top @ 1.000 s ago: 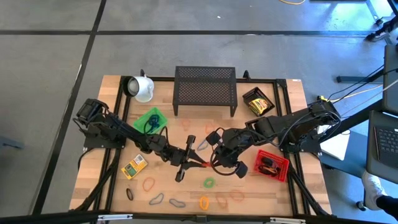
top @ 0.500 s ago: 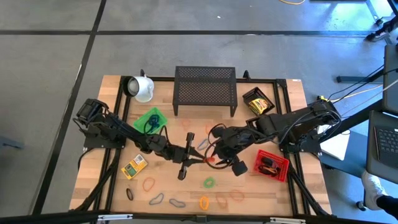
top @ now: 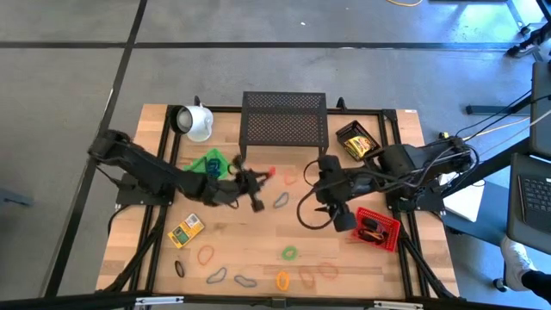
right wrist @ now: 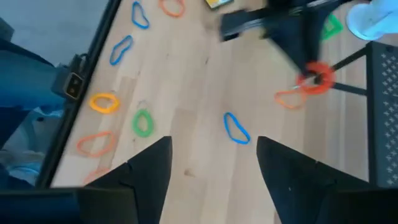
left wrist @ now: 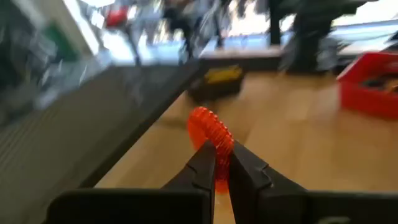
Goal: Pick & Place Office Desk Supplies
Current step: Put the orange spring keychain into the green bin
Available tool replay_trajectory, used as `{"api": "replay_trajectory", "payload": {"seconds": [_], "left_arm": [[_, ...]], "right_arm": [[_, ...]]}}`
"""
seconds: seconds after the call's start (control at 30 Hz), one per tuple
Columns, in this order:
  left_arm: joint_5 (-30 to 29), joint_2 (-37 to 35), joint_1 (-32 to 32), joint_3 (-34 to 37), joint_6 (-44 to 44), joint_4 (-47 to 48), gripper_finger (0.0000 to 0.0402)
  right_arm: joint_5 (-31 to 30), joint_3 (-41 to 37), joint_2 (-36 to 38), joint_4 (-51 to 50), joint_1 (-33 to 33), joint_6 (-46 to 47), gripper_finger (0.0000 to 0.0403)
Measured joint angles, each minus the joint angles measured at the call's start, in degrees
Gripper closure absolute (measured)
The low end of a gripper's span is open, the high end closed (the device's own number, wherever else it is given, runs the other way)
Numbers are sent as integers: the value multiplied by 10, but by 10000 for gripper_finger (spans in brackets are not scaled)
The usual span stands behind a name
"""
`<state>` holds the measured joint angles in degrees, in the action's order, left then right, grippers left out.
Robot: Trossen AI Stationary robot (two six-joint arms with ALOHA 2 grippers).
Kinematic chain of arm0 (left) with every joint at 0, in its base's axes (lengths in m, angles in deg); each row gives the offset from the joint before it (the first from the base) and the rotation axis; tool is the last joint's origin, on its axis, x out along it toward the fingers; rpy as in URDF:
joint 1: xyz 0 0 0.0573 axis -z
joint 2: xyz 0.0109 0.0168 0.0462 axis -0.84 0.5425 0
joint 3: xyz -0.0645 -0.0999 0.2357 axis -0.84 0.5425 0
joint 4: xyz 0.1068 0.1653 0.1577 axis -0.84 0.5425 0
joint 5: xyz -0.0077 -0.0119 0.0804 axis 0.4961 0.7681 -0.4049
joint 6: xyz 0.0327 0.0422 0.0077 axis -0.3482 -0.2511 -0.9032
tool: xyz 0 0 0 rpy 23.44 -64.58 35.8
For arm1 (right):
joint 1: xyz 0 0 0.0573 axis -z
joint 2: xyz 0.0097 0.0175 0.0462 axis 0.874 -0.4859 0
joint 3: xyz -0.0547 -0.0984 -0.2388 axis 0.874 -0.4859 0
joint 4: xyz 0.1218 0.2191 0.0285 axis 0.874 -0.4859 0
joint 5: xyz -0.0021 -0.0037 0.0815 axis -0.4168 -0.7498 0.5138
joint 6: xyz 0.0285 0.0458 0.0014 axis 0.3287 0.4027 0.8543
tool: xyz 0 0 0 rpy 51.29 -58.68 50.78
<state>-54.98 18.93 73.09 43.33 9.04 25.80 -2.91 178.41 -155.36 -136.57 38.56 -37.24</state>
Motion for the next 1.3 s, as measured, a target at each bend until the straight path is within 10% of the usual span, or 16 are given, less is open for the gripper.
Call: {"api": "replay_trajectory", "payload": {"seconds": [0.6,1.3], "left_arm": [[98,-196,-114,4,390,659,384],[132,-195,-139,114,503,655,384]], "right_arm": [[0,2,0,-18,-23,12,165],[0,1,0,-18,-23,32,165]]}}
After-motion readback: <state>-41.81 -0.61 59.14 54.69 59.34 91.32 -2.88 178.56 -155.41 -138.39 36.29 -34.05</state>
